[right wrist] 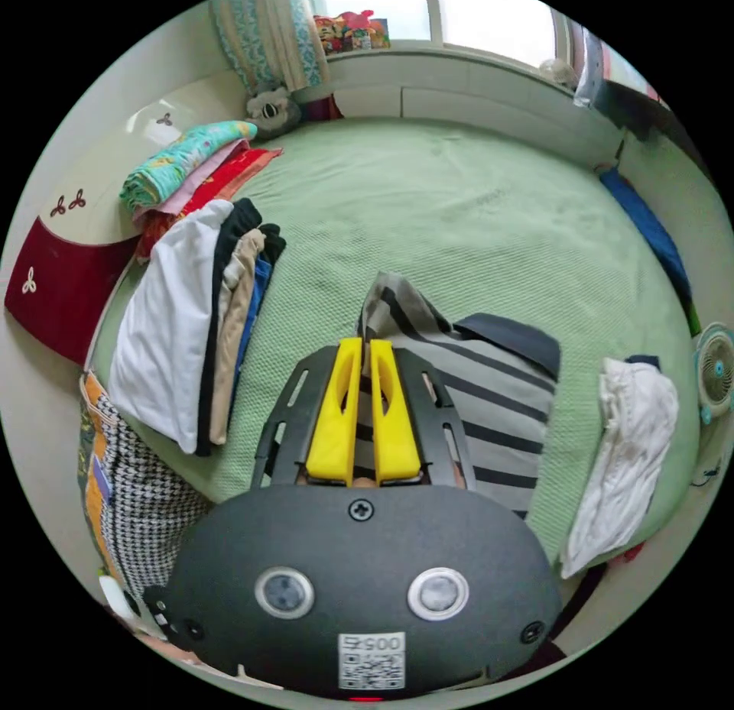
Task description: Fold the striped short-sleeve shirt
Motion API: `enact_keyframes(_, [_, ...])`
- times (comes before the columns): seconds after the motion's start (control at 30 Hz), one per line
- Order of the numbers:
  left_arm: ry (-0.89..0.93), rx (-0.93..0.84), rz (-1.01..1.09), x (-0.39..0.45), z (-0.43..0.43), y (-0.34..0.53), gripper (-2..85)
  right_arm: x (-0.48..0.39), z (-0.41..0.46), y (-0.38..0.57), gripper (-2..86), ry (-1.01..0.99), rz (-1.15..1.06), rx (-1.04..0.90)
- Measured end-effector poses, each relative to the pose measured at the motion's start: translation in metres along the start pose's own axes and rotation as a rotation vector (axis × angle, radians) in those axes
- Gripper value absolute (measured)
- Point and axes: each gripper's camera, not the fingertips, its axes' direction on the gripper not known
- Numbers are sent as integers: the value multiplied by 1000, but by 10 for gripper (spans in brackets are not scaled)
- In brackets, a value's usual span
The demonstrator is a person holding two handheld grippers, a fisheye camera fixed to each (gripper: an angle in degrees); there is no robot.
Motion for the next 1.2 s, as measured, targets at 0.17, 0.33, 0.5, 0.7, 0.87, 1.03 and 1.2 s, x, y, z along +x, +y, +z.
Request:
enact_keyframes(0.17, [30, -25, -87, -18, 11, 10, 0, 20, 77, 0, 33, -1, 97, -172])
enact_keyframes(0.33, [-2, 61, -67, -20, -11, 22, 6, 37, 2, 19, 75, -207, -44, 29])
enact_keyframes(0.5, [54, 122, 13, -4, -4, 14, 10, 55, -59, 110, 109, -71, -215, -28])
enact_keyframes(0.7, [-68, -68, 10, -3, 67, -7, -4, 105, -2, 193, 73, 68, -58, -392])
enact_keyframes(0.87, [-57, -36, -23, -10, 44, 1, 0, 146, -22, 186, 86, -119, -32, -355])
enact_keyframes(1.03, [31, 89, -63, -24, 11, 30, 57, 186, -83, 162, 111, -84, -99, 17])
enact_keyframes(1.2, [72, 100, -84, -32, 29, 33, 155, 251, -40, 97, 144, -127, -27, 60])
